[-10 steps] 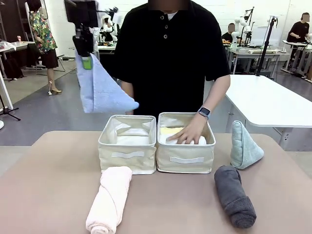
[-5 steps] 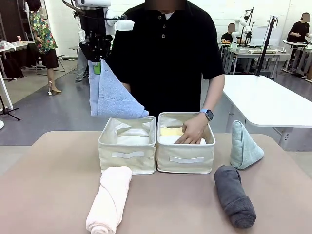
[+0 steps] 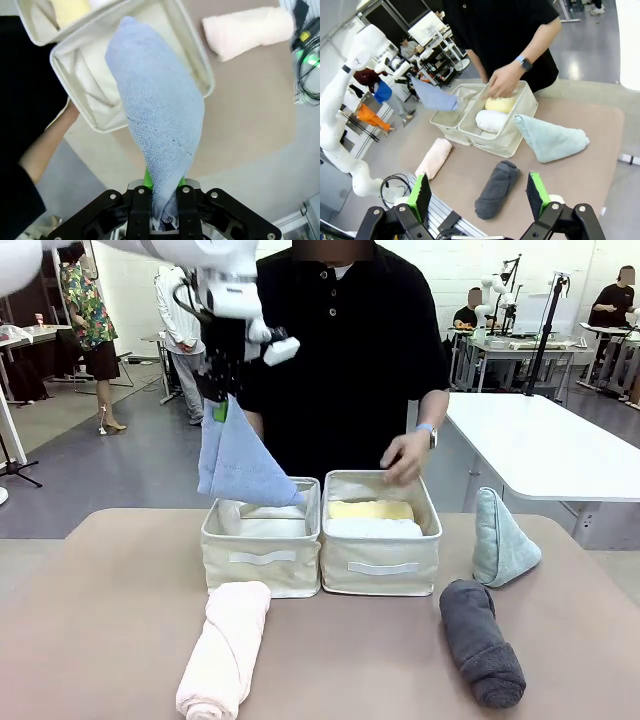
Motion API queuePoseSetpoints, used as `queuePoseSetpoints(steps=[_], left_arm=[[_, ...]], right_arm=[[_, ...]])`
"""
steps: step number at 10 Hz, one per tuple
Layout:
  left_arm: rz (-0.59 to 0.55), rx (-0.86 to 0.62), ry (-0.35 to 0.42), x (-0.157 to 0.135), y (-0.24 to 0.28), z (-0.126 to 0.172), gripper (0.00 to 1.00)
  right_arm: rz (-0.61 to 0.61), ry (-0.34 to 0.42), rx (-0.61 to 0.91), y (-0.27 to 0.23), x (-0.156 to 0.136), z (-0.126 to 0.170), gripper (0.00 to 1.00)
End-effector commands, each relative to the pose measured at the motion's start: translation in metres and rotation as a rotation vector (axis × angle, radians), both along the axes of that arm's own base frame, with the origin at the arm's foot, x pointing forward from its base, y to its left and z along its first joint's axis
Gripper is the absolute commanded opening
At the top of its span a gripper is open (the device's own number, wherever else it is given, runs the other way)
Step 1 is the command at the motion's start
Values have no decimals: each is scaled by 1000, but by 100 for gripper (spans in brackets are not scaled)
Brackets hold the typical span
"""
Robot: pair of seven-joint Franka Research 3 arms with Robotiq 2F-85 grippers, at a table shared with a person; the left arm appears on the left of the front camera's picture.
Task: Sort the towels based on their folding style.
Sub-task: Pick up one triangle-folded towel and place it in the left Fabric basket.
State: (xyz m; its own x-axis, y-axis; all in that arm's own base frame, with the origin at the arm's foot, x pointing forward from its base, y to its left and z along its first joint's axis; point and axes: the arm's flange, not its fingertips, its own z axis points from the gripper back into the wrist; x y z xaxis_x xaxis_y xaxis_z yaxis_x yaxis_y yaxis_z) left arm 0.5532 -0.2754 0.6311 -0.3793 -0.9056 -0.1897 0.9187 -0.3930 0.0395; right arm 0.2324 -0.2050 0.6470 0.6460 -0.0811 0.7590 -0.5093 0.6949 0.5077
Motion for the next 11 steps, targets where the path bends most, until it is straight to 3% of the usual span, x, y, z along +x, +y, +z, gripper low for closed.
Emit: queuePoseSetpoints(steps=[1, 7, 11], left_arm=[[32, 37, -58, -4, 9, -15, 16], [50, -94, 6, -6, 3, -49, 16], [1, -98, 51, -15, -7, -102, 16]], right_arm=[[2, -1, 3, 0, 0, -1, 100], [2, -1, 3, 0, 0, -1, 100], [2, -1, 3, 0, 0, -1, 100]])
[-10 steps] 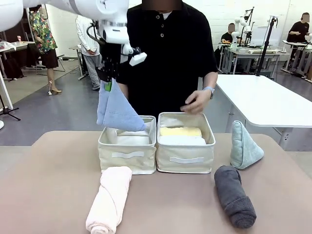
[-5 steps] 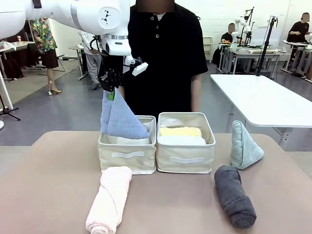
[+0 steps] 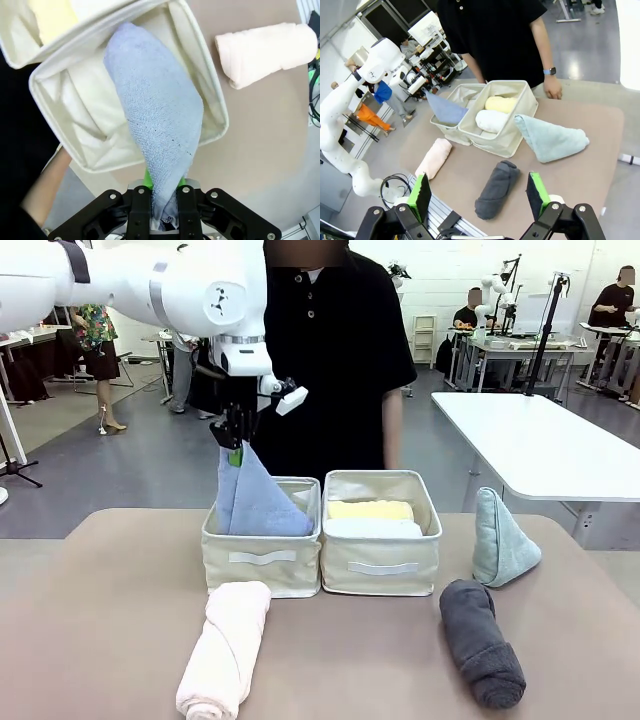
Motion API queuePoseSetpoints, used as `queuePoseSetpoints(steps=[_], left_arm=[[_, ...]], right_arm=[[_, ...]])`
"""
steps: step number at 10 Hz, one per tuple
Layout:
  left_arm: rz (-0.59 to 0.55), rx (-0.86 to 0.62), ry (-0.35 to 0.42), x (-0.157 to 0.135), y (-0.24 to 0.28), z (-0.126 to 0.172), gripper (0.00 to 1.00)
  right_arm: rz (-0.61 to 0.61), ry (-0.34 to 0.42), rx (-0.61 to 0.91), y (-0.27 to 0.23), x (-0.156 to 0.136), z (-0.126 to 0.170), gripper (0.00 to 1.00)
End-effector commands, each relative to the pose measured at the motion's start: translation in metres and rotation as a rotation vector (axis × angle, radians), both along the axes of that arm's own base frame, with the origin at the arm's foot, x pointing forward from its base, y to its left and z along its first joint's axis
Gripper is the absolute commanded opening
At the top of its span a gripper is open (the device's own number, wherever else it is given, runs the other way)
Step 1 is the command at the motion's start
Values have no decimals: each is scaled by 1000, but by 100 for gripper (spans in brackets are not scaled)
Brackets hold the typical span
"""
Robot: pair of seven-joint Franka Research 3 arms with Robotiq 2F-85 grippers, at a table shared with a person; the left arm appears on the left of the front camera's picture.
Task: Sort the towels based on their folding style.
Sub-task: Pick up one triangle-folded towel and place it in the left Fabric basket.
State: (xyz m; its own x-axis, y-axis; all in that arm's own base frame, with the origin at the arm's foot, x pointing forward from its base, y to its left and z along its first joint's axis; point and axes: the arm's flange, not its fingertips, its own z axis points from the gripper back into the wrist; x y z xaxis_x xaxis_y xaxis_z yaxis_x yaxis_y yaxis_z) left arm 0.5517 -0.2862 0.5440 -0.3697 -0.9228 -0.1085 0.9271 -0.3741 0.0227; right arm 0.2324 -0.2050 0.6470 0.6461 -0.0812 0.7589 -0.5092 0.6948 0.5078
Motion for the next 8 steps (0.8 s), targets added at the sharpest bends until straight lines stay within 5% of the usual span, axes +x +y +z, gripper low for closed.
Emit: queuePoseSetpoints(steps=[1, 5, 8], left_arm=[[-29, -43, 43, -18, -4, -28, 16], [-71, 39, 175, -24, -8, -70, 16], [-73, 50, 176, -25, -11, -70, 98]], right_arm=[[2, -1, 3, 0, 0, -1, 100], [2, -1, 3, 0, 0, -1, 100], [2, -1, 3, 0, 0, -1, 100]])
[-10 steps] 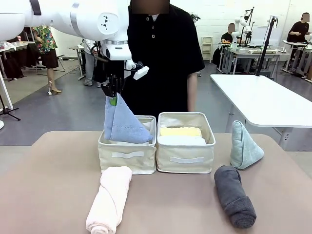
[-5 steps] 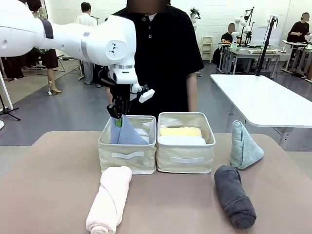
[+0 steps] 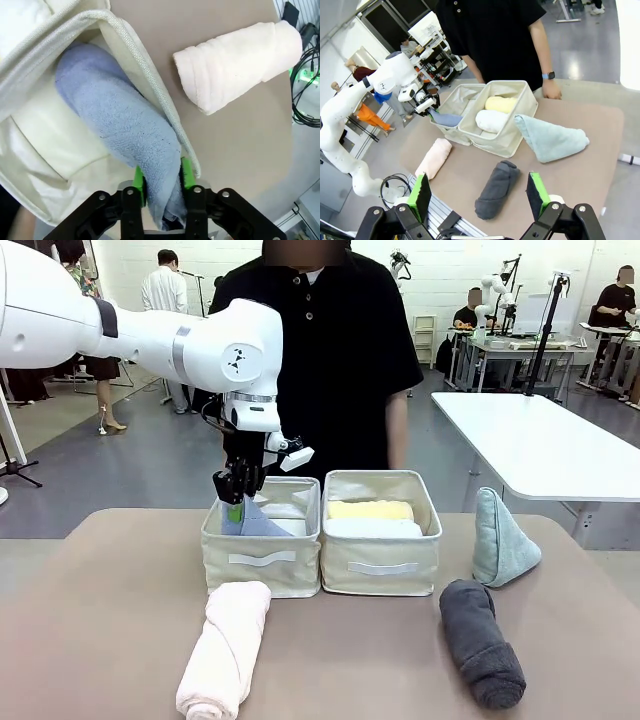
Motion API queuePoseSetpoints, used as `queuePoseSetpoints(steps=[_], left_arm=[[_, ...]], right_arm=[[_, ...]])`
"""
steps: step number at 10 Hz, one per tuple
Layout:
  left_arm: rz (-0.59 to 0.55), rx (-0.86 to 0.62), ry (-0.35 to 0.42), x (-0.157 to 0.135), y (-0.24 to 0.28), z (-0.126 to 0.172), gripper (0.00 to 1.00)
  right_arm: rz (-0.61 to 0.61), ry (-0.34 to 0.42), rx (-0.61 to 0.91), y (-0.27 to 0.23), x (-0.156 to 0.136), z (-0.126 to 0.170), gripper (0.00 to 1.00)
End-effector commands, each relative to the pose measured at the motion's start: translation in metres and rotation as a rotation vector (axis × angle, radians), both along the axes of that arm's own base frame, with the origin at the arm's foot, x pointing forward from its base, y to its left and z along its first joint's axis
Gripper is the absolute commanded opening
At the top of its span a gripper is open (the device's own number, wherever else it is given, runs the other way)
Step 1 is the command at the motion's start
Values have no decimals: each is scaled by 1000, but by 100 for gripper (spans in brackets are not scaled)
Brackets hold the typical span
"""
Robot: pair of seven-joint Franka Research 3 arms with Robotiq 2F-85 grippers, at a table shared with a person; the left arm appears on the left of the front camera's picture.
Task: Sort the towels based on their folding style.
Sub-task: Pick up one triangle-folded towel and place it in the left Fabric basket.
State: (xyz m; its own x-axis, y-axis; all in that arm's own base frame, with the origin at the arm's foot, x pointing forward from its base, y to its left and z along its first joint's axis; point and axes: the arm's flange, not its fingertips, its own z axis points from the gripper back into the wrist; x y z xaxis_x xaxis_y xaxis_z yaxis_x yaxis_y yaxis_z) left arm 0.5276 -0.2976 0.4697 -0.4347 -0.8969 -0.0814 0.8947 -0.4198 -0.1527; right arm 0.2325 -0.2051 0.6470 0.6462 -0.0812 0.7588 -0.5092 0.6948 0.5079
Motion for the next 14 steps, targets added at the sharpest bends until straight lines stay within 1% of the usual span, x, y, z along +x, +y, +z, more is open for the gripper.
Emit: queuePoseSetpoints(steps=[1, 7, 8, 9, 10, 11, 12, 13, 14], left_arm=[[-18, 4, 9, 0, 0, 3, 100], [-5, 10, 8, 0, 1, 5, 100], [6, 2, 6, 1, 3, 9, 100], [28, -24, -6, 0, 11, 29, 100], [58, -20, 3, -3, 36, 70, 100], [60, -64, 47, -9, 74, 115, 100], [90, -155, 61, -22, 131, 165, 100], [130, -186, 35, -32, 160, 183, 100], [208, -224, -11, -43, 198, 197, 100]], right_arm=[[2, -1, 3, 0, 0, -1, 100], [2, -1, 3, 0, 0, -1, 100], [2, -1, 3, 0, 0, -1, 100], [2, -1, 3, 0, 0, -1, 100], [2, -1, 3, 0, 0, -1, 100], [2, -1, 3, 0, 0, -1, 100], [2, -1, 3, 0, 0, -1, 100], [2, -1, 3, 0, 0, -1, 100], [2, -1, 3, 0, 0, -1, 100]])
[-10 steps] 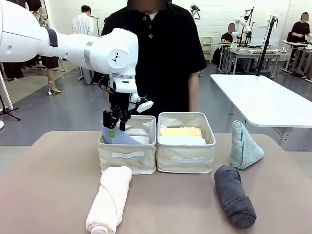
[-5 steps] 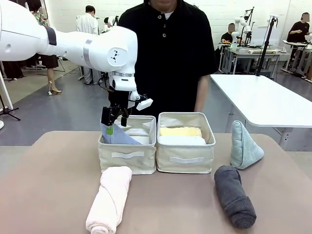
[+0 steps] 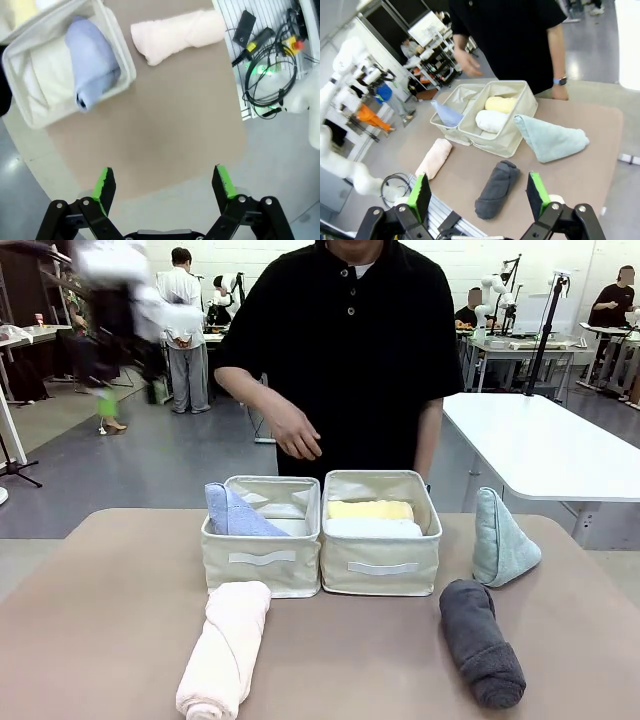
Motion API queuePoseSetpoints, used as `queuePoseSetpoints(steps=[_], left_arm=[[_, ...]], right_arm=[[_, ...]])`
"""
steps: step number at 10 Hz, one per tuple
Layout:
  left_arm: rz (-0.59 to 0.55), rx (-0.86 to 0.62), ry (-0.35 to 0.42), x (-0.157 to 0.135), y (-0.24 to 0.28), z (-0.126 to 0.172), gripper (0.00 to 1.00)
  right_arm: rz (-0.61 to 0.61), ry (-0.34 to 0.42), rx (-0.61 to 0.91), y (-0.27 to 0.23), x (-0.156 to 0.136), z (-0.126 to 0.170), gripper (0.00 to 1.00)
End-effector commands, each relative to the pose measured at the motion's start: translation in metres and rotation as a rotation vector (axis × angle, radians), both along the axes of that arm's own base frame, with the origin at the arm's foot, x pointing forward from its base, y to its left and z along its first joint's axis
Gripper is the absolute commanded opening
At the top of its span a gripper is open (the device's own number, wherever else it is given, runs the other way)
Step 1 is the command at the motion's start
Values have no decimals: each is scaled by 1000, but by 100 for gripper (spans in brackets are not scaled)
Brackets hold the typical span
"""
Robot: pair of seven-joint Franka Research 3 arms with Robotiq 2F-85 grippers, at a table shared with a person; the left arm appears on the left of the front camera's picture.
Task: Sort the towels based on their folding style.
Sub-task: Pick up one triangle-folded towel and place it in the left Fabric basket, then pick up another triangle-folded towel from the table and place it in the left Fabric basket.
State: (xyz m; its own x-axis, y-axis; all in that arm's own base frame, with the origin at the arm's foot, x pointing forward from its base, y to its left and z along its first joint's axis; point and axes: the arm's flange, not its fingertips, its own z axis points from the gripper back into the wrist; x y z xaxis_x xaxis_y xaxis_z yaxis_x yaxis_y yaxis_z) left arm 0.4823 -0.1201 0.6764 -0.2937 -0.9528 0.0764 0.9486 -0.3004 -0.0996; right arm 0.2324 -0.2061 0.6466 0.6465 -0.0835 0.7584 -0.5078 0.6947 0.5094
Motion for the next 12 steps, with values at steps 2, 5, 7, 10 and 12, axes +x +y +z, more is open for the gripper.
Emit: queuePoseSetpoints(steps=[2, 5, 7, 10, 12], left_arm=[[204, -168, -16, 1, 75, -6, 100], [203, -148, 1, -2, 103, 12, 100], [203, -148, 1, -2, 103, 12, 100], [203, -148, 1, -2, 103, 12, 100], [203, -148, 1, -2, 103, 12, 100]], right_arm=[[4, -2, 1, 1, 0, 0, 100], [4, -2, 1, 1, 0, 0, 100], [4, -2, 1, 1, 0, 0, 100], [4, -2, 1, 1, 0, 0, 100], [4, -2, 1, 1, 0, 0, 100]])
